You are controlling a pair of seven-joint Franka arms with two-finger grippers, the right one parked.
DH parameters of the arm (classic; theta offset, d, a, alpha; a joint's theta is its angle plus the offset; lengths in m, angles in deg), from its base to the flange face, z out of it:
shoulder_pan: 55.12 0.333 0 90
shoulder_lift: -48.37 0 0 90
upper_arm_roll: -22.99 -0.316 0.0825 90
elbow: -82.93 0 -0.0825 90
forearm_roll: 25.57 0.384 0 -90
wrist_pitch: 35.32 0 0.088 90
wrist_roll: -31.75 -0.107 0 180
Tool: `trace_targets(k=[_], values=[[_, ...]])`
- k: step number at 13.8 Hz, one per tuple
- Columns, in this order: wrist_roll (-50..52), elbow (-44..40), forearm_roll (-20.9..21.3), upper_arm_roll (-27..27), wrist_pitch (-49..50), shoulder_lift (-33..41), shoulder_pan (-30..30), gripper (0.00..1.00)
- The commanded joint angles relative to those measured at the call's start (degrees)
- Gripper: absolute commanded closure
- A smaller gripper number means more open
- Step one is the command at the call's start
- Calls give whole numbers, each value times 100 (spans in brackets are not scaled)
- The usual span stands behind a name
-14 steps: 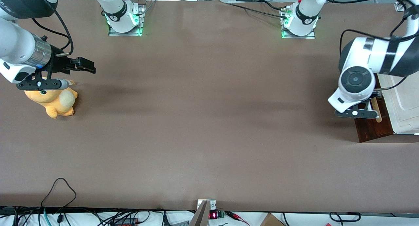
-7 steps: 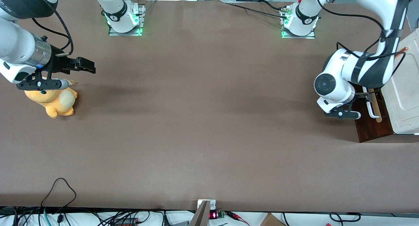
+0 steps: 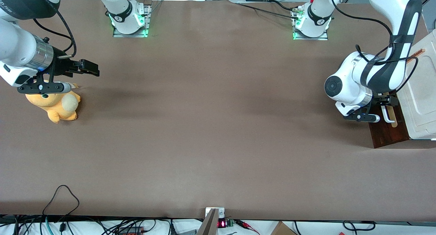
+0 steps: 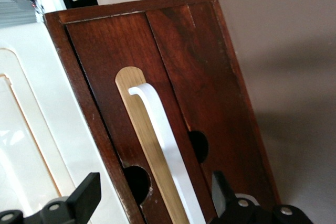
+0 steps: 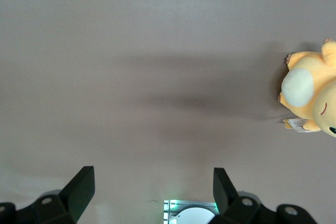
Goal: Open lower drawer with left arm only
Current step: 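Lower the open left gripper toward the white drawer handle, then close the left gripper around the white bar handle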
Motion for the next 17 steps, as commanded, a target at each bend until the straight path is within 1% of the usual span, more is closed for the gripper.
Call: trace_targets(k=[1,4,10,12,13,17], values=[[557,240,532,5,-103,-98,6,8],[725,232,533,-13,-103,-309,6,8],[1024,486,533,-66,-24,-248,14,8],[1042,486,533,-66,2,-248,14,16],[1059,486,533,-66,29,-239,14,17],[1323,530,542,-57,678,-169,-91,16]])
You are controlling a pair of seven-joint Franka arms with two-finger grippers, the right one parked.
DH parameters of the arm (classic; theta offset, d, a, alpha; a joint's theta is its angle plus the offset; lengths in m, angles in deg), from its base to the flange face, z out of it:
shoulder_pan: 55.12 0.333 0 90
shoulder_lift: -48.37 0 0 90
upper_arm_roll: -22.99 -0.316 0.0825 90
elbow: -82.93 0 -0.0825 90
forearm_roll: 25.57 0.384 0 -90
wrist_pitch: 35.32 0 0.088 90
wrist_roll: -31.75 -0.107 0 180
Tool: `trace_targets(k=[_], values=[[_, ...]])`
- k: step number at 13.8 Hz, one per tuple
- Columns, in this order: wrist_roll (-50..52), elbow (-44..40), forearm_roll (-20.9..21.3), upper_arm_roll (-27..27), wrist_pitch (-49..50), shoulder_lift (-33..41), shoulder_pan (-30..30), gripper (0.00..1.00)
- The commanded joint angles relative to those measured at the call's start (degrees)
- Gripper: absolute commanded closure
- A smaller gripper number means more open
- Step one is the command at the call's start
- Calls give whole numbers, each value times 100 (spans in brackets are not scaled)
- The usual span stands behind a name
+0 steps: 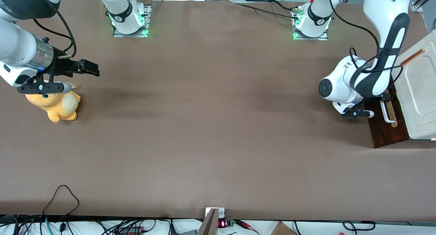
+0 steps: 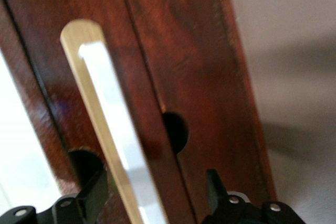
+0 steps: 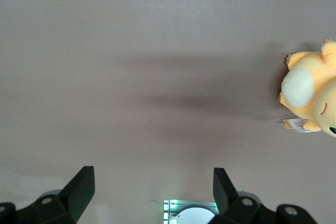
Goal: Open lower drawer with left arm only
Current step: 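Close the left gripper around the white bar handle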
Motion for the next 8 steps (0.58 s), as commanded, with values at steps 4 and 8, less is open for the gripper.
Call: trace_targets(k=[4,8], values=[[310,128,179,8,375,214,-167,16],[618,128,784,8,366,-58,-273,16]])
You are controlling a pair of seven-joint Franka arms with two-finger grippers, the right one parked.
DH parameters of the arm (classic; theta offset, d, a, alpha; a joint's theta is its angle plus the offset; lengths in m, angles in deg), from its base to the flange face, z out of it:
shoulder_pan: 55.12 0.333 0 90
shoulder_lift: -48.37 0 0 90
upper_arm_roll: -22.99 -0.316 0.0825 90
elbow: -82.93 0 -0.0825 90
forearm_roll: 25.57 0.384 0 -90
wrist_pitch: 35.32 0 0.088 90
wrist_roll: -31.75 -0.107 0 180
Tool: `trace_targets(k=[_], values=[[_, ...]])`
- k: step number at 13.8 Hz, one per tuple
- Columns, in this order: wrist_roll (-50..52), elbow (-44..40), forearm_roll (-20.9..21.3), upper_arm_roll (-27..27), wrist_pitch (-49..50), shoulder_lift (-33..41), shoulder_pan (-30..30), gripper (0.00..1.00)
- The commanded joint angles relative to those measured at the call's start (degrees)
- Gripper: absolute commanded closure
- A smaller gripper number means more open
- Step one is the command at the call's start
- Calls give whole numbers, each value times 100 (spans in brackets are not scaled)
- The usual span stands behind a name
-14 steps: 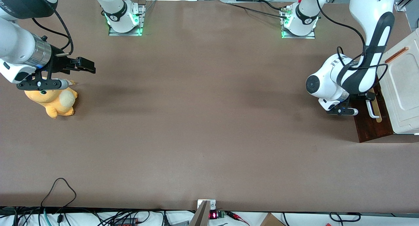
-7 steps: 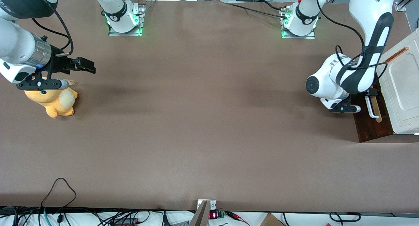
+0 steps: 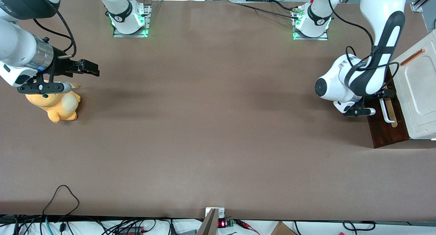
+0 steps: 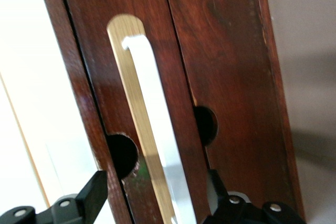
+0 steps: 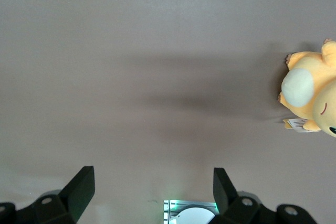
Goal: Open lower drawer with left arm only
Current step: 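Close the left gripper around the white bar handle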
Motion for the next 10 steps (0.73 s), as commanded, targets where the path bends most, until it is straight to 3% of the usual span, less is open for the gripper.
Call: trace_targets(k=[1,10], values=[[271,65,394,-7,60,-86,-103,16],[561,74,605,-95,156,-218,-138,16]])
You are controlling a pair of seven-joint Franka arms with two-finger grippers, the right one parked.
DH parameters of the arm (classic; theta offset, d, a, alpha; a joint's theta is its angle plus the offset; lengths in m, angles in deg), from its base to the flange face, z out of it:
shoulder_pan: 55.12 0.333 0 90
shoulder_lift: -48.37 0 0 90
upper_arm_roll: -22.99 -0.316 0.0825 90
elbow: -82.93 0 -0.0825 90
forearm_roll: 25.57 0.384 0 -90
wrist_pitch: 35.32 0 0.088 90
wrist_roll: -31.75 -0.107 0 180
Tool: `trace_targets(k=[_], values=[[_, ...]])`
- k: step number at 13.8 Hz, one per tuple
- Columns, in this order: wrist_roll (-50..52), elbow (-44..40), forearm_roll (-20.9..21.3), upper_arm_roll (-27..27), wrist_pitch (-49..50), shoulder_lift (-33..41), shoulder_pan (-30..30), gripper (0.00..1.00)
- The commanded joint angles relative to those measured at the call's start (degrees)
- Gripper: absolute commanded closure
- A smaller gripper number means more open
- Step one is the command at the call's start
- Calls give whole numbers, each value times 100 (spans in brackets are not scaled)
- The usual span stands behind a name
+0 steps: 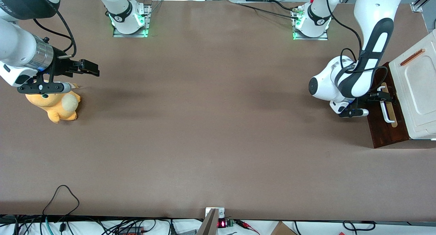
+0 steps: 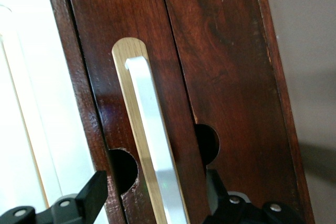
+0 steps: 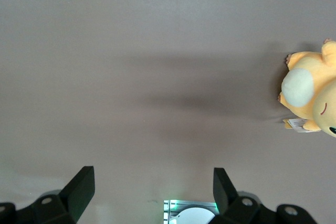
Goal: Open lower drawer with left arm only
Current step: 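Close the left gripper around the white bar handle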
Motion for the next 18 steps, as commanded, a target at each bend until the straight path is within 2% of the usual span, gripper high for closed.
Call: trace_targets(k=[1,5,7,10,18], values=[[114,20,142,-72,71,-13,2,17],[228,2,142,-116,71,-153,2,25],[254,-15,142,-116,71,-163,11,33],[290,-42,142,-107,71,-172,2,37],[360,-77,133,-107,71,-163,-24,76]])
